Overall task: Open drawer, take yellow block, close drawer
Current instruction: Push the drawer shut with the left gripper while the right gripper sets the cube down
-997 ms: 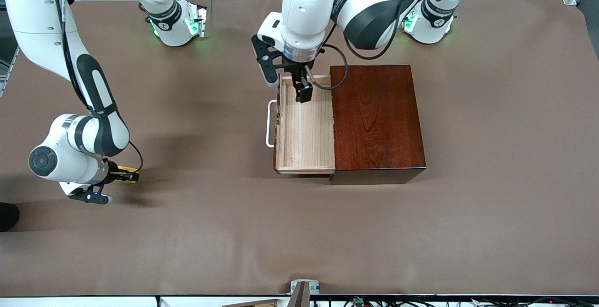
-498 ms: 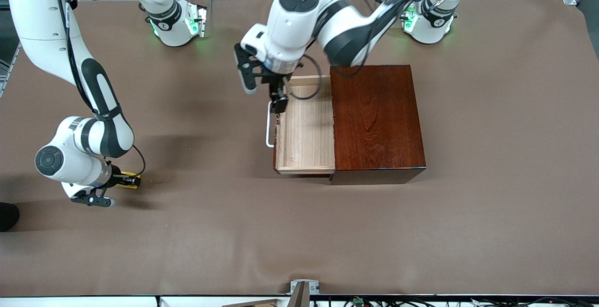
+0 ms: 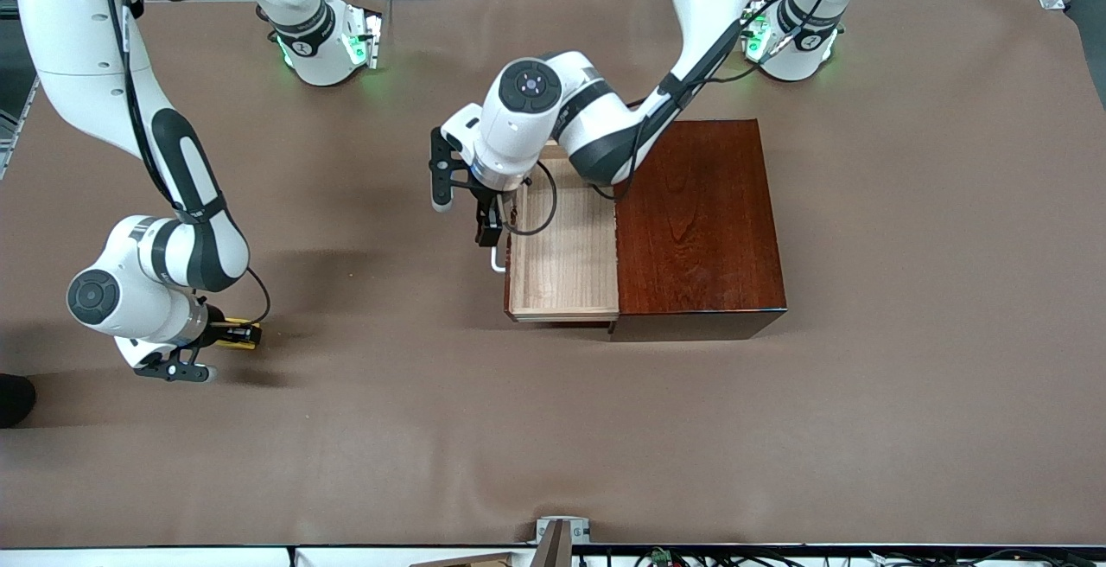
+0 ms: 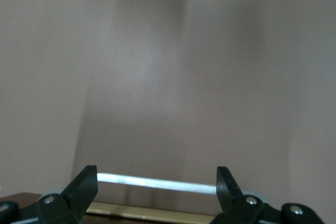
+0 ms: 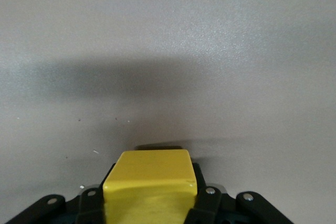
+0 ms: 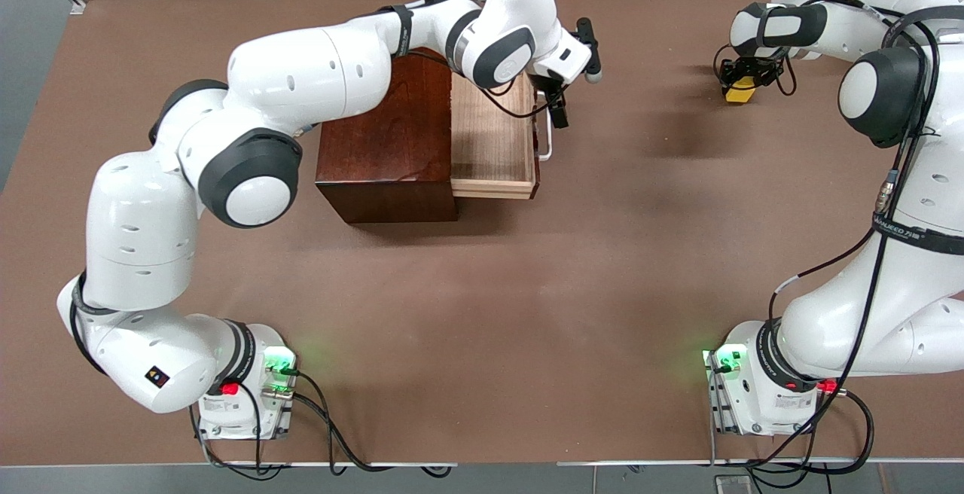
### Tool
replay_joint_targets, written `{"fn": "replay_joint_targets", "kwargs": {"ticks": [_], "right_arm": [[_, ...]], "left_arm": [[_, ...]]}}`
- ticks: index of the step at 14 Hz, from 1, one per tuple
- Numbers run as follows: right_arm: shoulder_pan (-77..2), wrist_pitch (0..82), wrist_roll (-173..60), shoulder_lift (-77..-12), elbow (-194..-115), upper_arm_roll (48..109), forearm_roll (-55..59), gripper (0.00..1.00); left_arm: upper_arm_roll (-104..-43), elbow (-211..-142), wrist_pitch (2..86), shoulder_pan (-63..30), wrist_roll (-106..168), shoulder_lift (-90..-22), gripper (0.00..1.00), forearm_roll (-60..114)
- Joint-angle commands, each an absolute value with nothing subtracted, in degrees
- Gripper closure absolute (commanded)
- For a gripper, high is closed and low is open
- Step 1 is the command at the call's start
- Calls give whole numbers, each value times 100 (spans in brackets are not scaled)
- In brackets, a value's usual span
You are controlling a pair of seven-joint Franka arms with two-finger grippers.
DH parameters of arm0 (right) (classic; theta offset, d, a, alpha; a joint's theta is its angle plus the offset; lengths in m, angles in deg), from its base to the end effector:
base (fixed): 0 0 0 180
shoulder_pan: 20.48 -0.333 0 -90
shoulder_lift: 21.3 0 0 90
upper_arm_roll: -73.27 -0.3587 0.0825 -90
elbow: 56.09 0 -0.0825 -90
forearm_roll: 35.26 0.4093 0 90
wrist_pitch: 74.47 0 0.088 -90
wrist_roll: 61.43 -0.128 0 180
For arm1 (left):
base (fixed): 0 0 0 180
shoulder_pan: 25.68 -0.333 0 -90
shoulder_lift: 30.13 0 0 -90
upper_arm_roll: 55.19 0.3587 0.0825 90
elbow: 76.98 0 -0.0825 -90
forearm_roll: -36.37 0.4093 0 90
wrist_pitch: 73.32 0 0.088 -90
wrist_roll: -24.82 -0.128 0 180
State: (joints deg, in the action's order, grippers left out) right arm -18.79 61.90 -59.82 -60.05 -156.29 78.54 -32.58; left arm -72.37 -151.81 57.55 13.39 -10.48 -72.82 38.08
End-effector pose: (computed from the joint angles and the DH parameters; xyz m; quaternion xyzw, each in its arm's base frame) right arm 0.6980 -0.0789 0.1764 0.9982 -0.0544 -0.0218 0.0116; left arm 0.5083 -0.6437 0.3388 0.7188 -0.6778 0.1137 0.1049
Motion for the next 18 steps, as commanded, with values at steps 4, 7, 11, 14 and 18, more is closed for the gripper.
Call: {"fn": "replay_joint_targets", "kwargs": {"ticks": [4, 7, 11, 14, 18], "right_arm": [[-1820, 6185, -5984, -6033, -15602, 7776, -3333, 4], [-1820, 6150, -6011, -6024, -15602, 7776, -3324, 0], [-1811, 5984, -6002, -5796, -15585, 7776, -3324, 0], [-1820, 5554, -5950, -5174, -15576, 7784, -3324, 0], [-1837, 4632, -5923, -4075, -15541, 7784, -3368, 0]], "left_arm": [[-6609, -14966, 5719, 1905, -1280, -7478, 0, 3830], [-6478, -14984, 5667, 1897, -1236, -7478, 0, 3839], [-6241, -14984, 5307, 1897, -1236, -7399, 0, 3848], [-6074, -14984, 5105, 1949, -1236, -7382, 0, 3848], [-5968, -14975, 4421, 2011, -1236, -7294, 0, 4207]]}}
